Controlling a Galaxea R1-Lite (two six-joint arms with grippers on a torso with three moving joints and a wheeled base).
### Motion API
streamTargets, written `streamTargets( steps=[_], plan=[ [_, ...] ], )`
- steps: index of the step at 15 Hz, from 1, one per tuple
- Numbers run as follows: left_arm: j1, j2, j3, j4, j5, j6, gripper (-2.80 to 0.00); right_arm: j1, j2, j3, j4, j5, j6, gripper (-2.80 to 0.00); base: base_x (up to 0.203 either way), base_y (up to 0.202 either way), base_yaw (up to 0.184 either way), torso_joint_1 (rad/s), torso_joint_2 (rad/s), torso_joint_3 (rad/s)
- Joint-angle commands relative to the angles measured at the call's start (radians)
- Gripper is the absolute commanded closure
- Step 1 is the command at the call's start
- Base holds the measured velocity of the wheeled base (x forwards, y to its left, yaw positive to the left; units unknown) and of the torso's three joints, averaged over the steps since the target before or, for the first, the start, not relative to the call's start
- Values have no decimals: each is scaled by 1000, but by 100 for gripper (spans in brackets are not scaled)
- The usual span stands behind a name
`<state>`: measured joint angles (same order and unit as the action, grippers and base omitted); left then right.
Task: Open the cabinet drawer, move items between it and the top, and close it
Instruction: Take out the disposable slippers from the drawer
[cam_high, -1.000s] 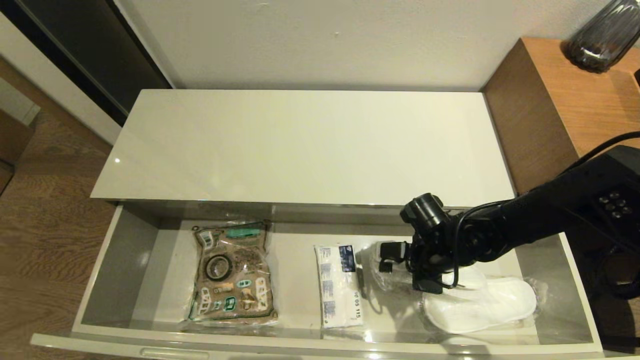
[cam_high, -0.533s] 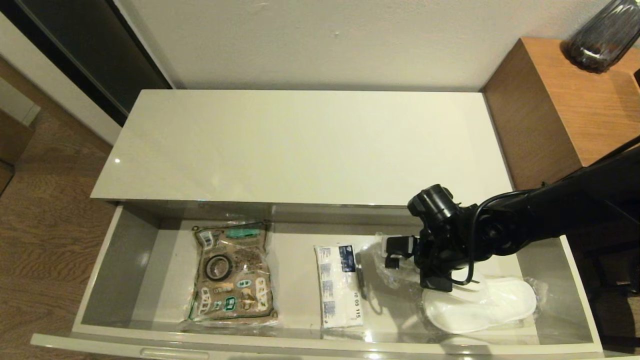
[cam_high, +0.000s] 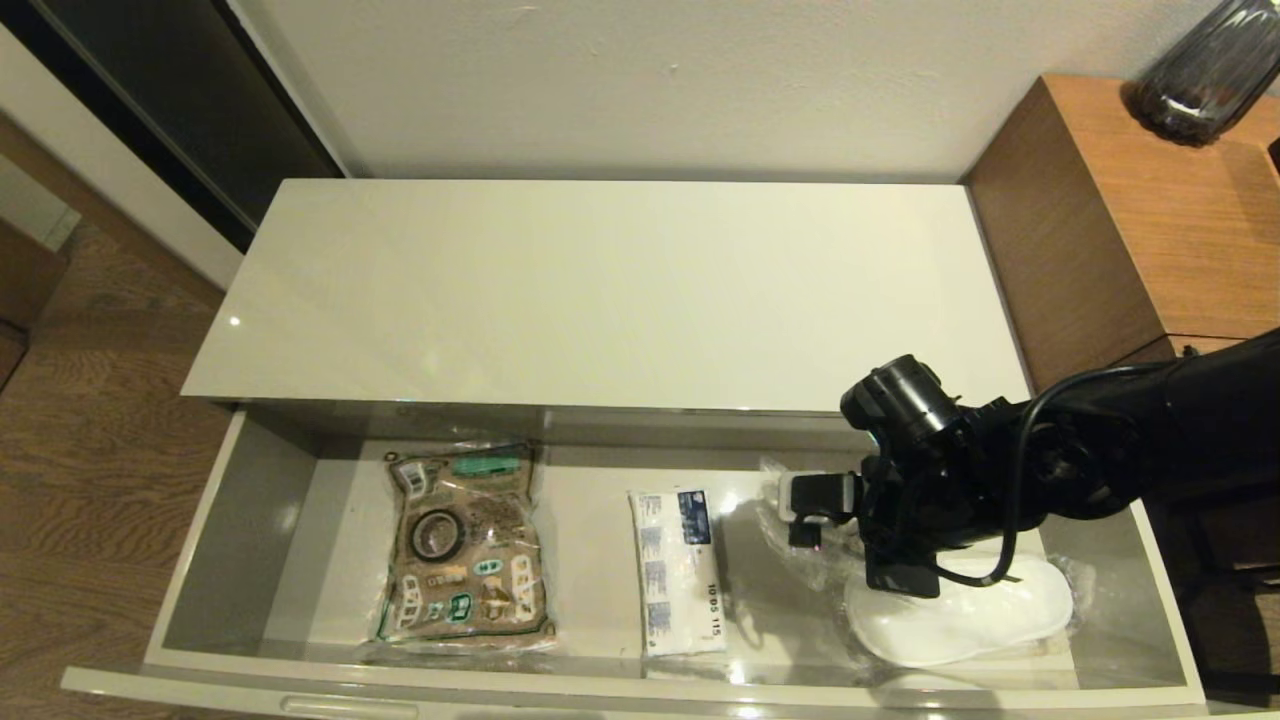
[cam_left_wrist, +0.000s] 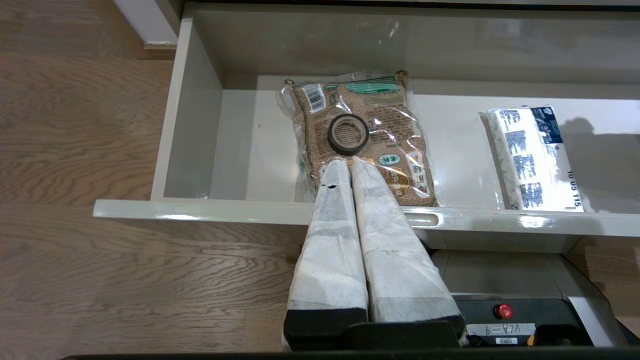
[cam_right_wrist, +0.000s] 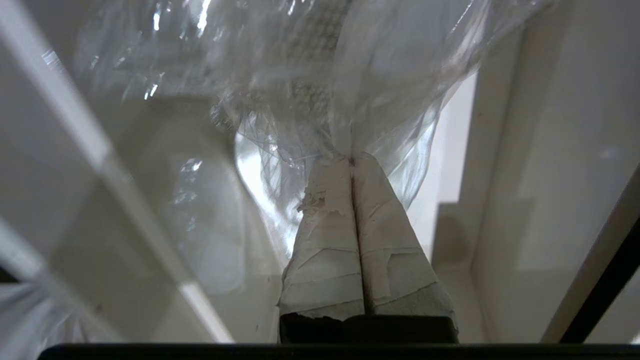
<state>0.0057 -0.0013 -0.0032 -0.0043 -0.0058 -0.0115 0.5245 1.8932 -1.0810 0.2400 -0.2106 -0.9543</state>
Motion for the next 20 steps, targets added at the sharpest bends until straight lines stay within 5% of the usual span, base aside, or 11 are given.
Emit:
streamTargets(
  steps=[1,10,14,20],
  plan=[
    [0,1,0,0,0,-1,0,15,-72,41,1,-2,-1,0,0,0,0,0,0,0],
    [0,1,0,0,0,-1,0,44,-173,65,51,-34,2,0,0,0,0,0,0,0],
    [0,1,0,0,0,-1,0,56,-162,141,7,-79,73,0,0,0,0,0,0,0],
    [0,1,0,0,0,-1,0,79,82,41,-54,-81,75,0,0,0,0,0,0,0]
  ],
)
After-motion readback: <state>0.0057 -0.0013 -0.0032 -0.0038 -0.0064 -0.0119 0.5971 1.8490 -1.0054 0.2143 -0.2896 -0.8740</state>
